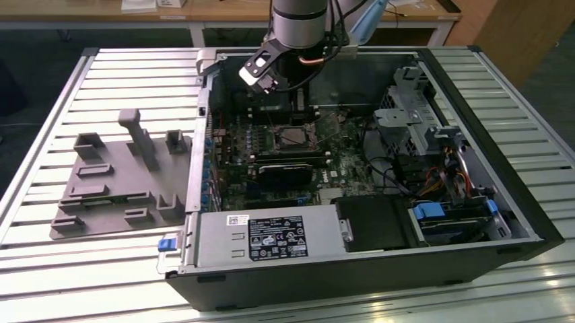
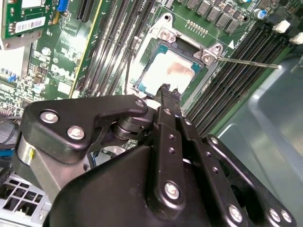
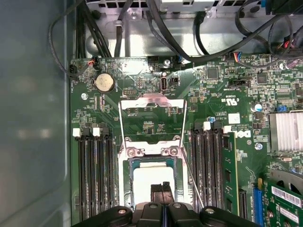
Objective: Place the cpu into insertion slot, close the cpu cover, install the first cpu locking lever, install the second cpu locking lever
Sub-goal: 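Close the cpu cover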
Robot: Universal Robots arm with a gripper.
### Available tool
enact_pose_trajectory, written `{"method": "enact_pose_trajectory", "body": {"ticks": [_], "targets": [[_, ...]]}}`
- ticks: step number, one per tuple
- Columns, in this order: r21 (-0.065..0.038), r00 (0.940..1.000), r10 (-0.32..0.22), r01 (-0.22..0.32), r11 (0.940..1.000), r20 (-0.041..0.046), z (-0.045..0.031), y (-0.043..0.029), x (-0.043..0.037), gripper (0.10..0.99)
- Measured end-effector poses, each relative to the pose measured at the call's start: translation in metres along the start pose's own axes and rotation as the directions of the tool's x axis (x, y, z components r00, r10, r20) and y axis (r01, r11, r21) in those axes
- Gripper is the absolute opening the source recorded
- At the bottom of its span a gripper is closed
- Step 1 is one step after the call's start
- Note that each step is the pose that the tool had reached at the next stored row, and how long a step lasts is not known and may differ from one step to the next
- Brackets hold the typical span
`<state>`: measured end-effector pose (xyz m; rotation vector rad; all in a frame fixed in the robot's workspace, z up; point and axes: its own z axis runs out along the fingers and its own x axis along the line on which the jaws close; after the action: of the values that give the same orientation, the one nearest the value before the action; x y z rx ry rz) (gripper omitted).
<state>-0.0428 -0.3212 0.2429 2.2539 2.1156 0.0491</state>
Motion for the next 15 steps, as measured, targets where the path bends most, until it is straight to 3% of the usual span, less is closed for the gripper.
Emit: {"method": "enact_pose_trajectory", "body": {"ticks": [7, 15], "targets": [[0.000, 1.0000, 0.000, 0.000, 1.0000, 0.0001, -0.0099, 0.0008, -0.0001, 0.102], [0.000, 1.0000, 0.000, 0.000, 1.0000, 0.0000, -0.0096, 0.0063, 0.0002, 0.102]]}}
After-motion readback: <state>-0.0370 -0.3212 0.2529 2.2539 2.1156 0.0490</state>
